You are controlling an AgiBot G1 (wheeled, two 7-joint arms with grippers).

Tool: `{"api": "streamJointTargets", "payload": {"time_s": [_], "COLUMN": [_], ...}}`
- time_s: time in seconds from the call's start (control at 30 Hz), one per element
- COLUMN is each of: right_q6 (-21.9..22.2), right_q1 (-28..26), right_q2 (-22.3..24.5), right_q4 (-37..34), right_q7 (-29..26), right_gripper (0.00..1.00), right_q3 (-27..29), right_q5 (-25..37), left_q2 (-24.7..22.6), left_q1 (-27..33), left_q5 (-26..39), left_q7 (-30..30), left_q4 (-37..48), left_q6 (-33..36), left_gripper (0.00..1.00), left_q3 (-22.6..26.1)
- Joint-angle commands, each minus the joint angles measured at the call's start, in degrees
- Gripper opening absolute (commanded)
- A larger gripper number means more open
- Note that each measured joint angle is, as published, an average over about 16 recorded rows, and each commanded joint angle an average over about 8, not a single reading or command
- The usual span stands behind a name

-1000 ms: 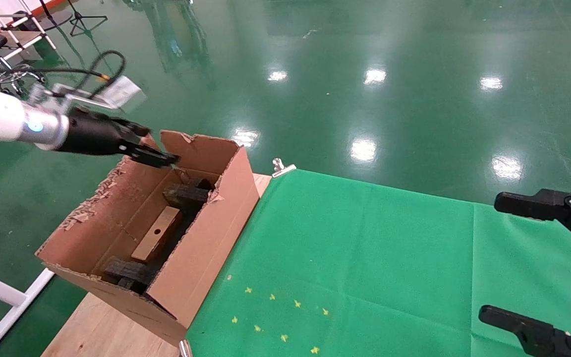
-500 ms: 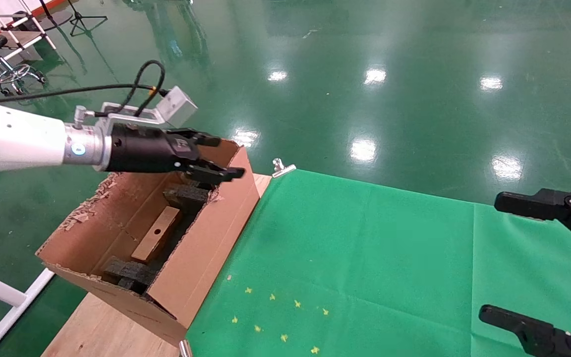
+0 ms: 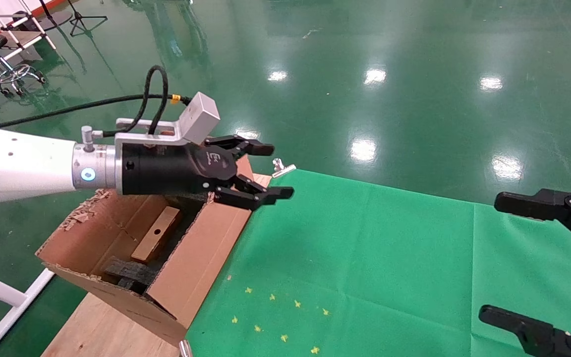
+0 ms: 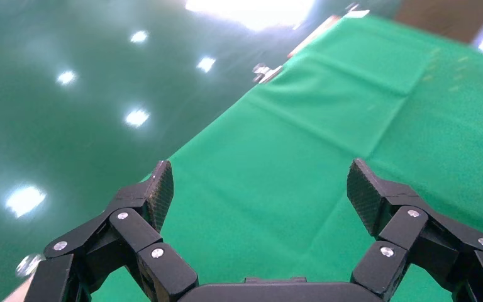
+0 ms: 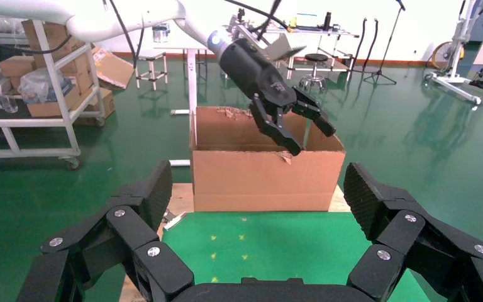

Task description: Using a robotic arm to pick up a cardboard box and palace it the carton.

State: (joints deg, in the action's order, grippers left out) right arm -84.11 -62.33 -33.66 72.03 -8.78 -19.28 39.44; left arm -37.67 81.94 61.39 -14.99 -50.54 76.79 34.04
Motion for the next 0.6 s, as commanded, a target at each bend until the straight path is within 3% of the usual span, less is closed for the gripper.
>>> {"api": "streamJointTargets", "payload": {"time_s": [0.03, 0.6], "right_q6": [0.0, 0.0], "right_q1": [0.0, 0.0], "right_q2": [0.0, 0.0], "right_q4": [0.0, 0.0], "right_q7": [0.0, 0.0], "right_gripper": [1.00, 1.00], "right_q3": [0.0, 0.0], "right_q5": [0.0, 0.0], "left_q2": [0.2, 2.1], "left_q1": [-1.7, -16.5], "left_q5": [-1.7, -15.8], "left_q7": [0.4, 3.4], "left_q4": [-2.0, -18.6], "left_q6": [0.8, 7.2], "left_gripper": [1.00, 1.00], "left_q3": [-1.5, -14.6]}}
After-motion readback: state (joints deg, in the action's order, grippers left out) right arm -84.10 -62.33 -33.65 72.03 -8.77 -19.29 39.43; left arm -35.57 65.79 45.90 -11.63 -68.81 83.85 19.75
